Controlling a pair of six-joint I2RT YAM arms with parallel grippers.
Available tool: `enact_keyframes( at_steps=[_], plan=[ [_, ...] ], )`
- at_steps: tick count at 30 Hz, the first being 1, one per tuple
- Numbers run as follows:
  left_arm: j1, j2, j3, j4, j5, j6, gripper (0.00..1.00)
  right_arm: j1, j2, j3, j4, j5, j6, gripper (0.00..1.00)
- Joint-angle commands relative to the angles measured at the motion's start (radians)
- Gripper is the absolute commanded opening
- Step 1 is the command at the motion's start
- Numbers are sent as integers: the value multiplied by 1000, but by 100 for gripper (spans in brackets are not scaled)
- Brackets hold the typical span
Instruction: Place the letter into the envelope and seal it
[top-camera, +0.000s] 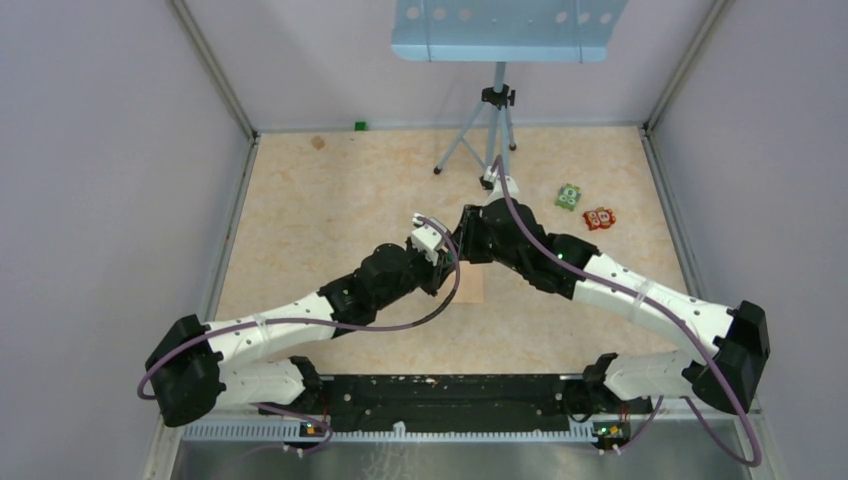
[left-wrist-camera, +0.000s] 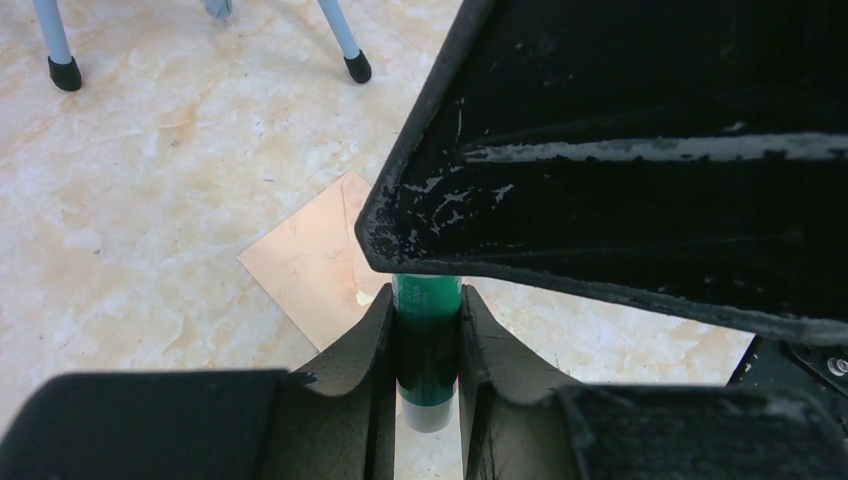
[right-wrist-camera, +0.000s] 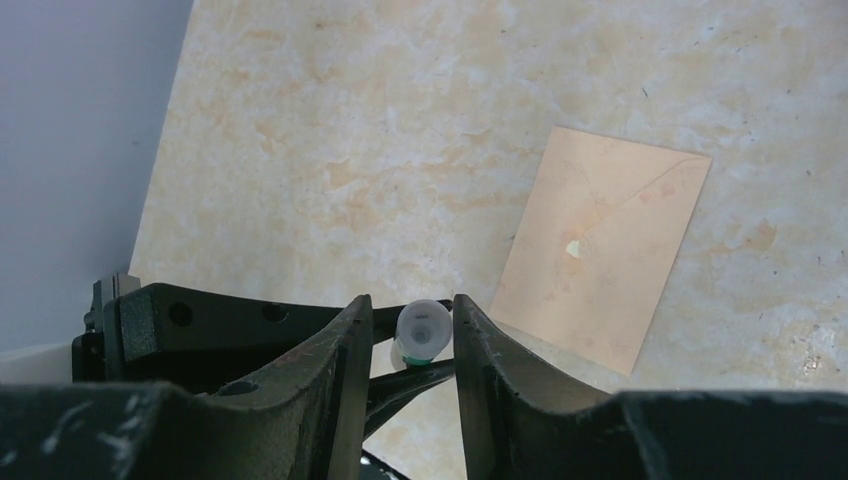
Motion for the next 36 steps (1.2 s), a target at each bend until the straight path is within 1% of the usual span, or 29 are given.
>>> enact_keyframes(
  at_steps=[1,5,18,29,32,36],
  plan=[
    [-7,-8,36,58,-5,5,0,16,15,16,56,10,12,34],
    [-6,-14,35,58,-5,0,0,16,19,16,60,9,11,31],
    [-7,-28,30,55,-48,-3,0,16,30,22,12,47,11,32],
    [-7,-32,29,55,-58,-18,0,17,36,14,51,-2,17,31],
    [-7,-35,28,57,-62,-22,0,15,35,12,55,-5,20,27],
    [-7,-39,21,61,-59,-30,0,16,24,7,60,-3,16,14]
  ],
)
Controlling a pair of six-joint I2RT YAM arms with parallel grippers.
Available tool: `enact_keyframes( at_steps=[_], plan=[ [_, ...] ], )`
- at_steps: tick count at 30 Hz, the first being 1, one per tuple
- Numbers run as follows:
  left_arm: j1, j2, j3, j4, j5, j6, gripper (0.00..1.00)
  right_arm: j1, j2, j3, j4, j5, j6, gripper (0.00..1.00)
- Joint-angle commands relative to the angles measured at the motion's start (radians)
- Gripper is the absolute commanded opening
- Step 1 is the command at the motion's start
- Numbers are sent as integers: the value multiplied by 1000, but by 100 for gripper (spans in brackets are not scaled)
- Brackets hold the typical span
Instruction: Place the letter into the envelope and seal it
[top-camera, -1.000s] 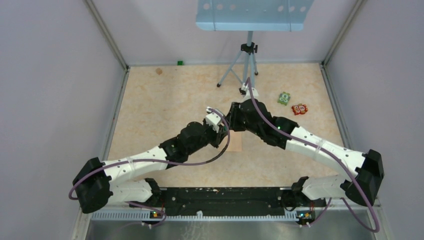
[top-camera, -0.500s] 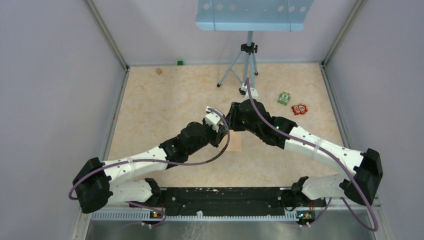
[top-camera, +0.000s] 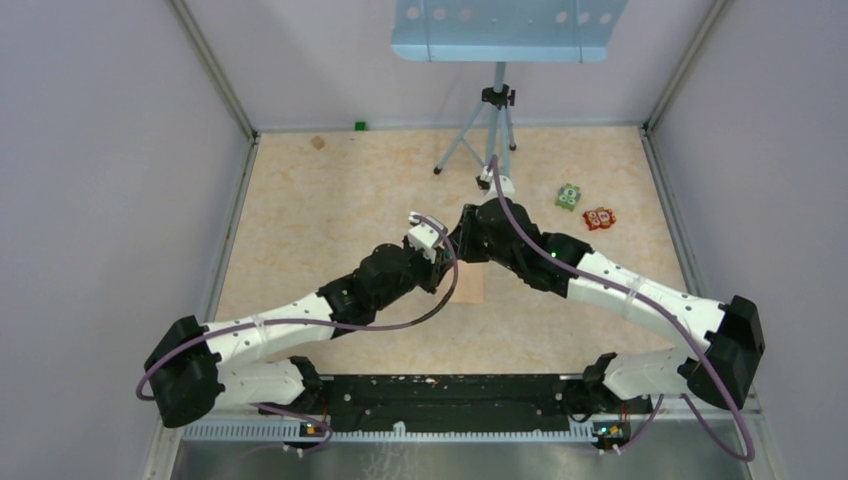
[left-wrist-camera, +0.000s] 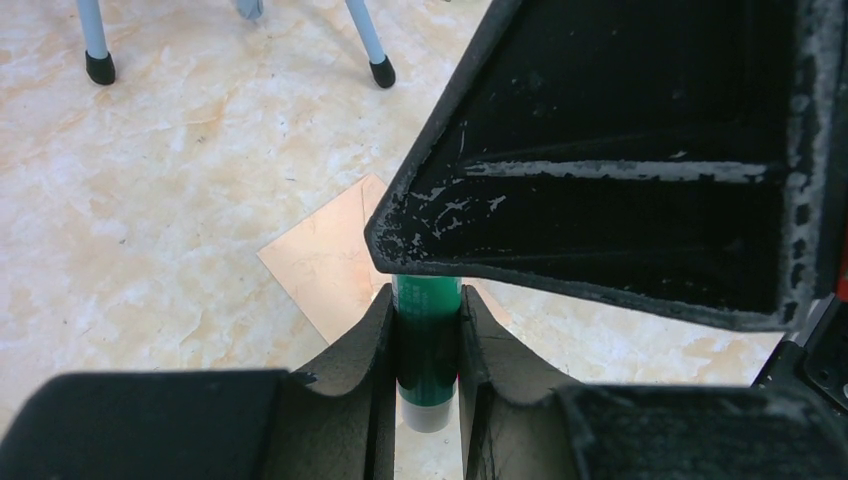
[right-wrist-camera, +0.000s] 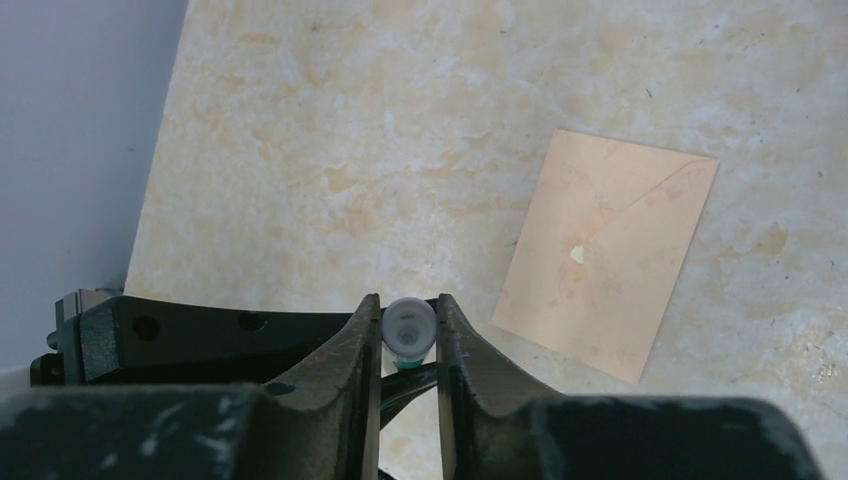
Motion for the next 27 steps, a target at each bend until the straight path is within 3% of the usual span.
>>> enact_keyframes(
  at_steps=[1,5,11,15,20,23,27],
  plan=[
    [-3,-33,20,64,-3,-21,0,16,-10,9,38,-8,-3,10],
    [13,-45,16,67,93,-49,0,0,-38,0,86,-100,-94,2],
    [117,-99,-5,127,519,-149,0,-103,-93,-52,192,-589,-334,0],
    [177,-98,-26,221,746,-247,0,-133,-125,-72,247,-834,-399,0],
    [214,-86,-45,303,853,-328,0,-146,-114,-47,238,-979,-429,0],
    [217,-81,-42,288,830,-333,0,-145,-111,-30,208,-955,-436,1],
    [218,-79,-43,234,693,-323,0,-146,-132,5,116,-776,-443,40]
  ],
)
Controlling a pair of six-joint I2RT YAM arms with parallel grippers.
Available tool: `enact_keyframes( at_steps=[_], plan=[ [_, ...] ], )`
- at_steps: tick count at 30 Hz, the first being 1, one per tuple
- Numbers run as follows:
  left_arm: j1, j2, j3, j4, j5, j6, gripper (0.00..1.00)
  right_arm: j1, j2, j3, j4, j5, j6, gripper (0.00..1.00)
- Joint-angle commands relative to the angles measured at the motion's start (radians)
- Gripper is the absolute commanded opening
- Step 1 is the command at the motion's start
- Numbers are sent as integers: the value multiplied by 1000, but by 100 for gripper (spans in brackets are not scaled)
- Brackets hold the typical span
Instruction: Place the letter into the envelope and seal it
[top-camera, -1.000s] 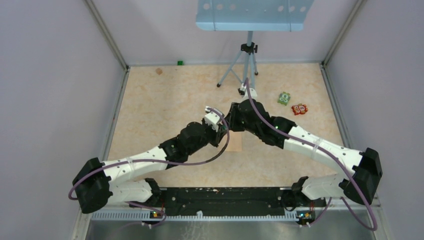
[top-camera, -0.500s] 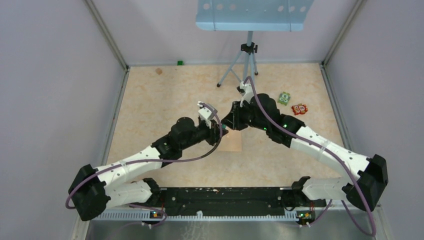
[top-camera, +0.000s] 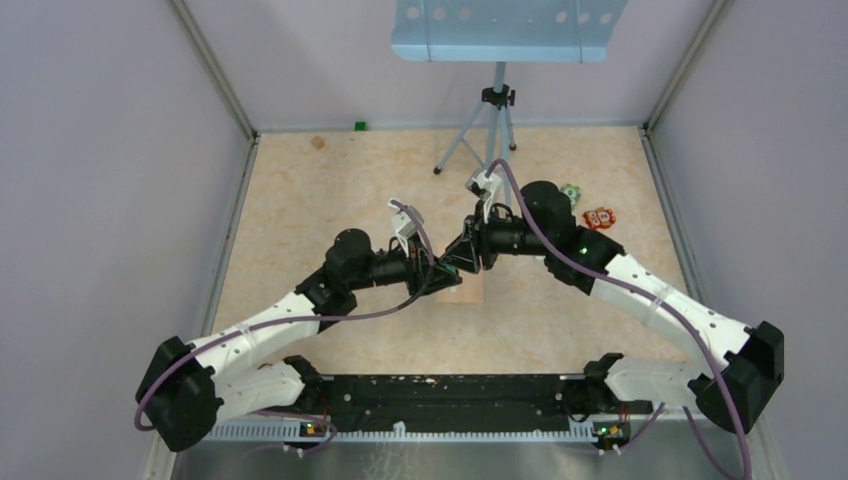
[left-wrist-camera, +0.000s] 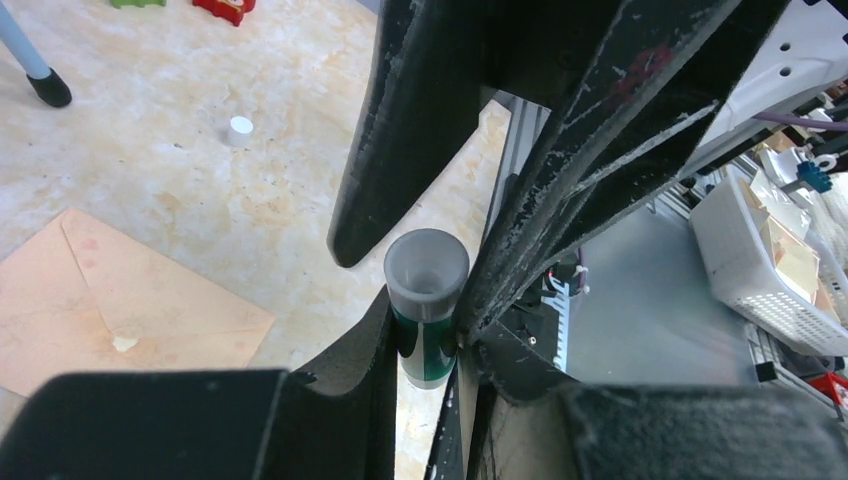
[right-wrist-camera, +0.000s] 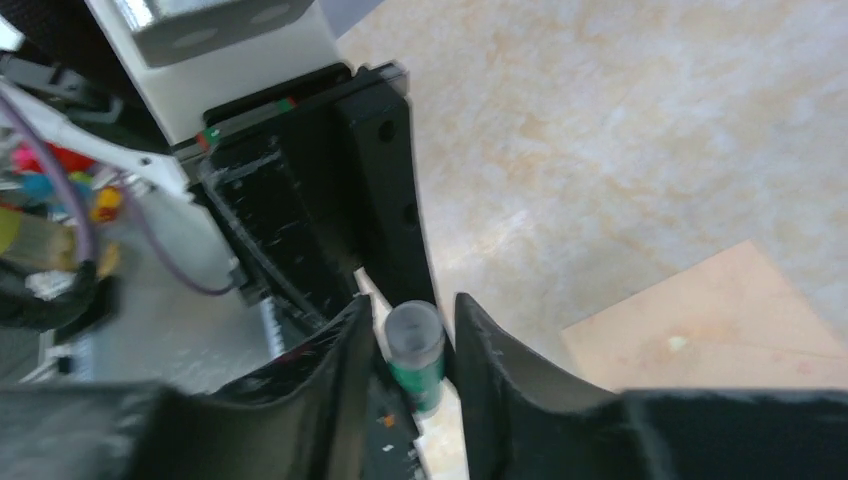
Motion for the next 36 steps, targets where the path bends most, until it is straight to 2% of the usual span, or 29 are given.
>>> enact_keyframes(
  at_steps=[1,3,6,11,17,25,36],
  plan=[
    [-6,8,6,73,-117,-13,0,27,-24,79,-53,70,-10,49],
    [-5,9,0,53,-211,-29,0,27,-36,104,-96,213,2,61],
    [-4,5,-9,24,-343,-60,0,23,-59,124,-144,372,34,69],
    [3,-8,-16,-18,-514,-112,0,-46,-102,105,-205,569,135,70],
    [25,-8,14,-128,-664,-170,0,-199,-109,20,-283,641,212,66],
    [83,-7,36,-174,-655,-204,0,-332,4,-112,-279,722,213,59],
    [142,16,60,-163,-555,-200,0,-410,254,-134,-175,761,155,47]
  ],
)
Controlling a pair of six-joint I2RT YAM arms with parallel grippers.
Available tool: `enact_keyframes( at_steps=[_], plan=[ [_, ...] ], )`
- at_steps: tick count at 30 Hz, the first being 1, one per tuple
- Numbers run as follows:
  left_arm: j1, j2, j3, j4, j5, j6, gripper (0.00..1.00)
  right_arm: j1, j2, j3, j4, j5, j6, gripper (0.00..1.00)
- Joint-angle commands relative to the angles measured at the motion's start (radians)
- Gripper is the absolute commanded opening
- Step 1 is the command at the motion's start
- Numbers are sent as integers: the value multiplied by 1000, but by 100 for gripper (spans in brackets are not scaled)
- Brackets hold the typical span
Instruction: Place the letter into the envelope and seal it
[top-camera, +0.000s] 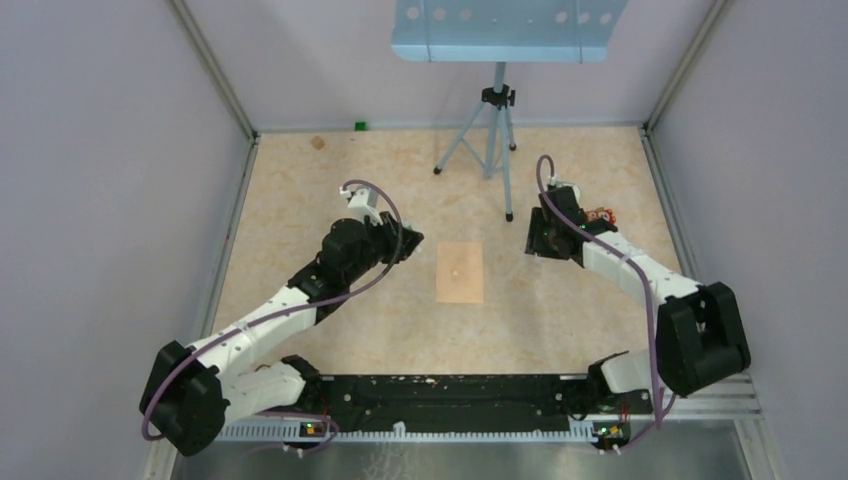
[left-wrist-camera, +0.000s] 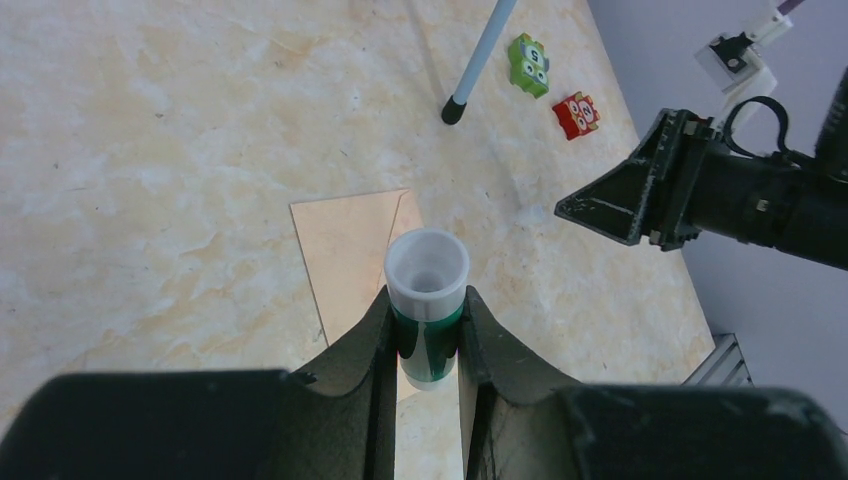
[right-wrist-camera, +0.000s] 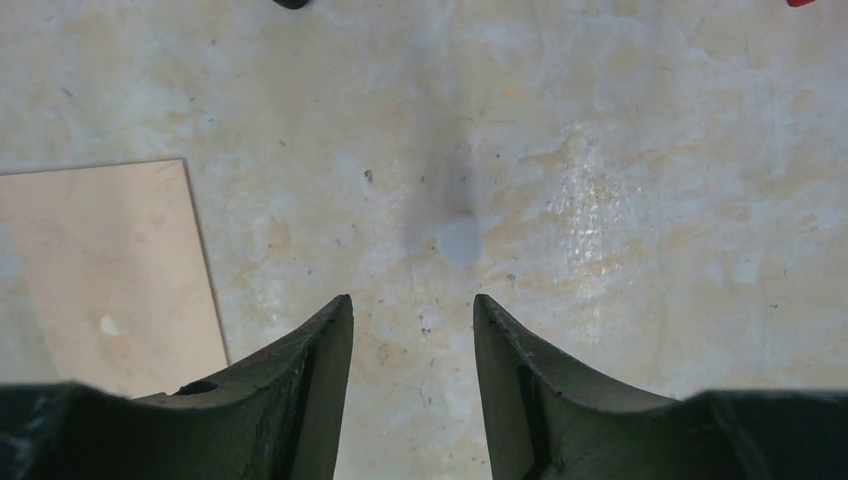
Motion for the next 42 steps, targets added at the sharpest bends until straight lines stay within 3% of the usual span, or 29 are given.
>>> enact_keyframes(
  at_steps=[1,20,30,37,42],
  plan=[
    [21,9,38,38,48,-7,0,-22,84,18,76,39,-31,46],
    [60,23,29,66,97,-23,0,-54,236,33,125,41,-60,35],
    [68,18,21,68,100,-32,0,-57,252,38,134,28,-59,25],
    [71,26,18,83,112,-48,0,-58,235,35,126,28,-59,37],
    [72,33,15,87,117,-49,0,-57,224,32,125,27,-56,37]
  ],
)
